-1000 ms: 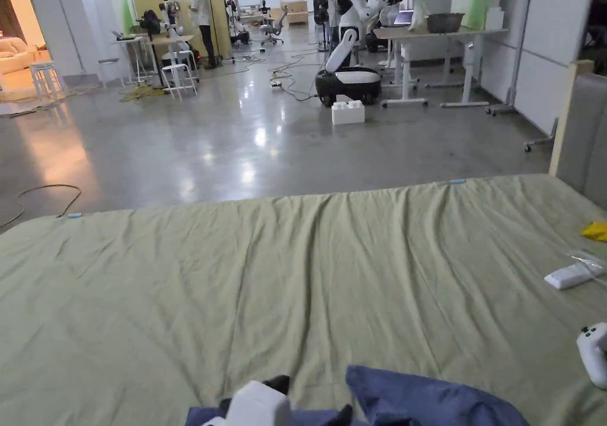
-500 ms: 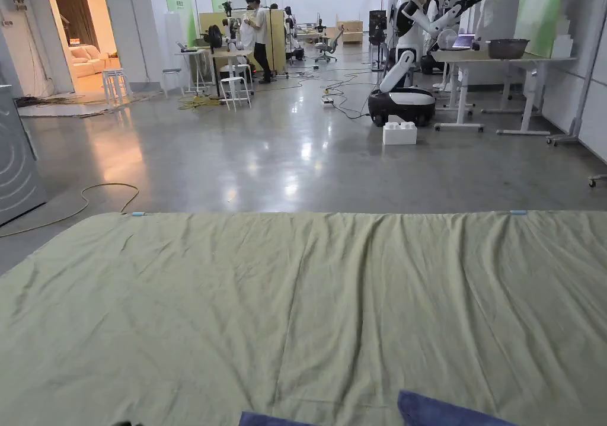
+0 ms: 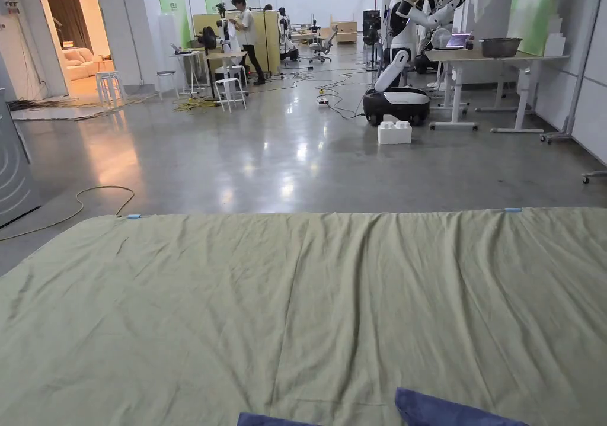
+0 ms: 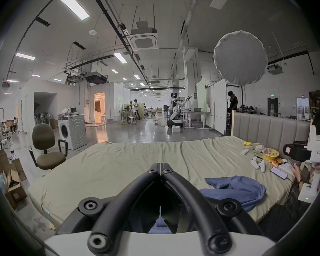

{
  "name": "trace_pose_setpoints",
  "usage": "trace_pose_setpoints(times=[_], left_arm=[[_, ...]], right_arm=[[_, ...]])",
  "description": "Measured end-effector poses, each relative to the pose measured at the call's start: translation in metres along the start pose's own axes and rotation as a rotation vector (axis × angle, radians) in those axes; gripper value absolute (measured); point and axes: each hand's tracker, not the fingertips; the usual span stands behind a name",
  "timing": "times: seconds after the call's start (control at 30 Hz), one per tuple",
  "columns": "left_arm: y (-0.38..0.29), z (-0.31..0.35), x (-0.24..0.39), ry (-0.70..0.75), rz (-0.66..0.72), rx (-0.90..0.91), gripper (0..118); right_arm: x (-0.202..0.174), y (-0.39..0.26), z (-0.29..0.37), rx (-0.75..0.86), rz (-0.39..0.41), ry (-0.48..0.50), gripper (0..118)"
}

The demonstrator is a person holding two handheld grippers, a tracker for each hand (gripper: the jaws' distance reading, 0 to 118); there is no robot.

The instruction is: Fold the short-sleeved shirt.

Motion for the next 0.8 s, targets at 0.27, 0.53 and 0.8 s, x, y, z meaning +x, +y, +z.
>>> trace_pose_setpoints(times=[0.27,0.53,0.8], left_arm=[[-0.008,-0.020,0.000,-0.047,0.031,-0.053,0],[-0.038,-0.121,-0.001,-0.182,0.045,-0.261,1],[-0.127,-0.301,-0.006,-0.272,0.264,-0.566,75]], right_arm=[[0.003,-0.007,-0.004,-0.035,-0.028,0.007,0],[0.006,-0.023,-0.010,-0.093,-0.003,0.016,0],[0.023,-0.046,-0.023,-0.221,-0.027,-0.007,0]])
